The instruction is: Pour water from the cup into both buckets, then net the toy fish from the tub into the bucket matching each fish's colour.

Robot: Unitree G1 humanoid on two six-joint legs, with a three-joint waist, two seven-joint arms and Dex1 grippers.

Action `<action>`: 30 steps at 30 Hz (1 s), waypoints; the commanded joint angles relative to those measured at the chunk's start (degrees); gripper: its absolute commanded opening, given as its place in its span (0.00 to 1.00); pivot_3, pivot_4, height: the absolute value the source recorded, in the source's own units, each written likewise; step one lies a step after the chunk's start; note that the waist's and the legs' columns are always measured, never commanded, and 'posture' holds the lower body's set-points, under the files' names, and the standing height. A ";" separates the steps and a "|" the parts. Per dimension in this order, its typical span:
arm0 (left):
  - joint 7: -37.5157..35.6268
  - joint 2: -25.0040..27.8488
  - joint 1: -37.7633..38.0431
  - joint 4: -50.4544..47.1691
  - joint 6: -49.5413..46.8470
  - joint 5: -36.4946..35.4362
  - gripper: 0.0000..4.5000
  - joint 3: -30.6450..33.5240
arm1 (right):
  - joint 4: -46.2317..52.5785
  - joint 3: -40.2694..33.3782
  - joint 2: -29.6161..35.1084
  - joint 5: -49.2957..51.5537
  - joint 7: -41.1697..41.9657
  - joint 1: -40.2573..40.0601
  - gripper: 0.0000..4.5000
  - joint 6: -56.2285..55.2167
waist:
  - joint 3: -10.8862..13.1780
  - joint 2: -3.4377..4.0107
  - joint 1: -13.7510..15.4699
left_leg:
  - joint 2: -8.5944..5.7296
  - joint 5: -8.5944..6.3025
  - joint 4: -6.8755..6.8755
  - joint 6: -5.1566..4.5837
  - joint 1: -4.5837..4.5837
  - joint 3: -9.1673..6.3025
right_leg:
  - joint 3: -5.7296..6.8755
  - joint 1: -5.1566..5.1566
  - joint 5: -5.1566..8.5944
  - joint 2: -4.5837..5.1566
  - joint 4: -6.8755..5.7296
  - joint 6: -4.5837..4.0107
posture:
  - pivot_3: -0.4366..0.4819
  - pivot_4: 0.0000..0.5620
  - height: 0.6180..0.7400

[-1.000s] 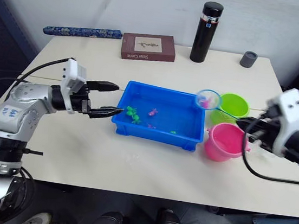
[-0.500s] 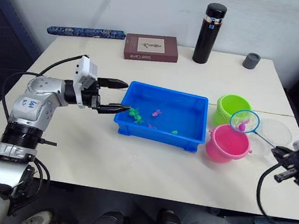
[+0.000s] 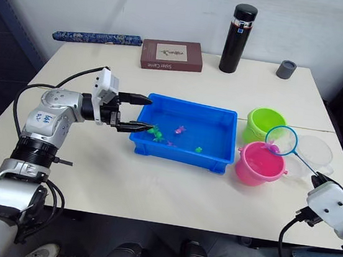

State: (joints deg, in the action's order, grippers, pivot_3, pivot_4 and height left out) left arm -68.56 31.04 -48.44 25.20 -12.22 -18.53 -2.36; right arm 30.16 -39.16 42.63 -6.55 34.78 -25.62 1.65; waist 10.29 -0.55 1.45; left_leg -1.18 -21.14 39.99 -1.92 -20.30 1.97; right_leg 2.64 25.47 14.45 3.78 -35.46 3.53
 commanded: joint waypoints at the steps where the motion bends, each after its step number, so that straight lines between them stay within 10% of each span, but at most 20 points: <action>1: -0.57 0.00 -0.93 -1.17 0.60 -0.17 0.99 0.70 | -3.56 -2.44 2.16 -6.68 -3.11 -1.21 0.00 -10.11 | 0.00 0.00 -0.03 | 0.00 0.00 0.00 0.00 0.01 0.01 | -0.01 0.00 0.00 0.00 0.00 0.00 | 0.48 0.27 1.00; 30: -0.41 -0.25 0.20 -1.82 0.74 0.20 0.99 1.10 | -10.79 -2.55 -1.11 -42.61 -34.56 -4.97 0.00 -34.09 | 0.00 0.00 -0.11 | 0.02 0.00 -0.01 0.00 0.04 0.08 | -0.13 0.00 0.02 -0.09 -0.06 -0.03 | 0.48 0.27 1.00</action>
State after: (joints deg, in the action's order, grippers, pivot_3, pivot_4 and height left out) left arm -68.89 30.40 -48.27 25.18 -12.06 -17.94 -2.31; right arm 19.46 -40.86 41.69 -48.07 2.50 -30.19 -32.35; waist 10.29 -0.55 1.34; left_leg -1.16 -21.14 39.98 -1.92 -20.25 2.05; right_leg 2.50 25.47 14.47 3.68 -35.51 3.50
